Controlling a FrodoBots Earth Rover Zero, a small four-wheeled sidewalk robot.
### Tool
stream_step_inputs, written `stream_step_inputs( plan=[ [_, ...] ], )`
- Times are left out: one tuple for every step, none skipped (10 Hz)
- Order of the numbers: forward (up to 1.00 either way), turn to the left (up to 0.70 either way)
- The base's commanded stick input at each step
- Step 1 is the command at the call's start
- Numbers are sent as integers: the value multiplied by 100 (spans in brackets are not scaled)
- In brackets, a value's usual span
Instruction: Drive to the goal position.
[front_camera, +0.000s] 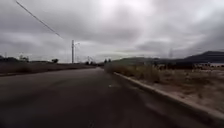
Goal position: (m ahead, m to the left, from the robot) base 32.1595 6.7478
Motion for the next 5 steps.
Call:
stream_step_inputs(
  plan=[
    [70,0],
    [70,0],
    [70,0],
    [70,0],
    [70,0]
  ],
)
